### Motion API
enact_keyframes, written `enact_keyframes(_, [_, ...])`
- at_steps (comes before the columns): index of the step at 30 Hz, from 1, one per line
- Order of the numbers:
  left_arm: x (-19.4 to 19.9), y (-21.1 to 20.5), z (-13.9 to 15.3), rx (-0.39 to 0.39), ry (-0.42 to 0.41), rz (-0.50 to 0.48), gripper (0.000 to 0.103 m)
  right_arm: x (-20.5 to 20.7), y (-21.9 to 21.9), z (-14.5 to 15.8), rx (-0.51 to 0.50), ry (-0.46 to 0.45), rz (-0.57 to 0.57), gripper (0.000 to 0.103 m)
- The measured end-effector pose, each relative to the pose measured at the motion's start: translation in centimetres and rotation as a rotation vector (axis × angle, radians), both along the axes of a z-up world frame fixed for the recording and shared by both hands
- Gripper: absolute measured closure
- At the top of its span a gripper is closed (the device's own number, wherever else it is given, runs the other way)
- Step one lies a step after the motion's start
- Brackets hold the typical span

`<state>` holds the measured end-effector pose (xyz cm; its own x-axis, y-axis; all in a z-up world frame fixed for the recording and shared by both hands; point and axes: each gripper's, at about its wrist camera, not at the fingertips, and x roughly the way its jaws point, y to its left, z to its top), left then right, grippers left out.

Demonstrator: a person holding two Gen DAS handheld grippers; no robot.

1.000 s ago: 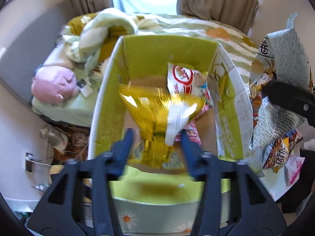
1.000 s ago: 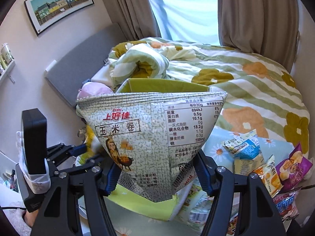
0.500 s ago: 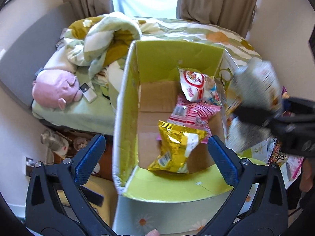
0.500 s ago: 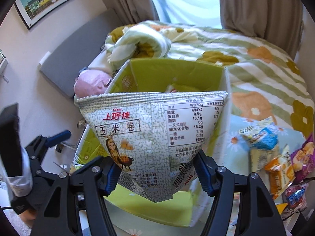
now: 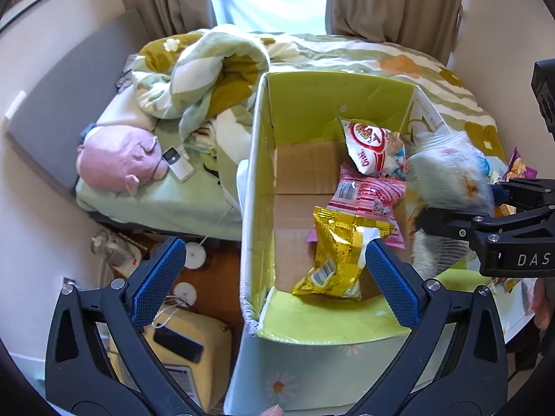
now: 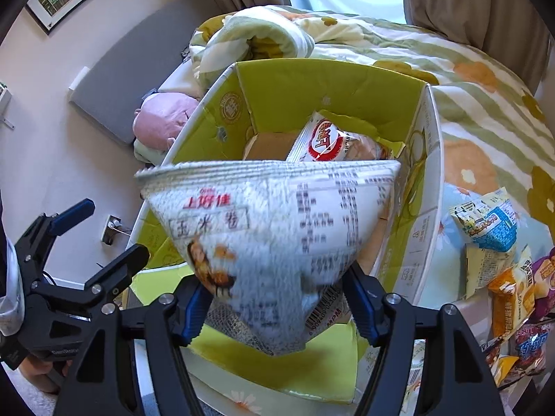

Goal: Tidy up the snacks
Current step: 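Carry both bags over the box and open both tools to release them, then move both tools back to the remaining snack bags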

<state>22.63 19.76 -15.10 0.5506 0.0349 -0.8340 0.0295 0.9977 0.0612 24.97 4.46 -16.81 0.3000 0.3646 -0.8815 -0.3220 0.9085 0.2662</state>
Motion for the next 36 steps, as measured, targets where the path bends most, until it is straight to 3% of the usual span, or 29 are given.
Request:
enact_keyframes(1, [0.1,0.0,-0.1,0.002,0.0,0.001,0.001,-0.1,-0.2,0.1,-0.001,-0.005,-0.004,0.028])
enact_keyframes(3, [0.4,0.0,-0.6,0.009,0.008,0.007,0.001,-0.3,-0.6,0.2,0.016,-0.018,-0.017,0.001])
enact_keyframes(4, [0.6,0.1,-0.9,0.007,0.012,0.01,0.001,-0.5,-0.9,0.3,0.03,-0.024,-0.03,0.0])
enact_keyframes(11, [0.2,0.0,-1.2,0.008,0.037,0.043,0.001,-1.8,-2.4,0.4,0.054,-0.048,-0.063,0.0])
enact_keyframes(20, [-2.1,-2.9,2.0,0.021,-0.024,0.102,0.001,-4.0,-4.3,3.1,0.1,-0.149,0.012,0.0])
enact_keyframes(28, [-4.6,-8.7,4.2,-0.027,-0.075,0.074,0.001,-7.8,-10.2,6.8,0.078,-0.26,0.004,0.0])
enact_keyframes(36, [-7.4,-16.0,5.9,-0.045,-0.13,0.008,0.001,-11.9,-18.9,8.1,0.049,-0.291,-0.097,0.0])
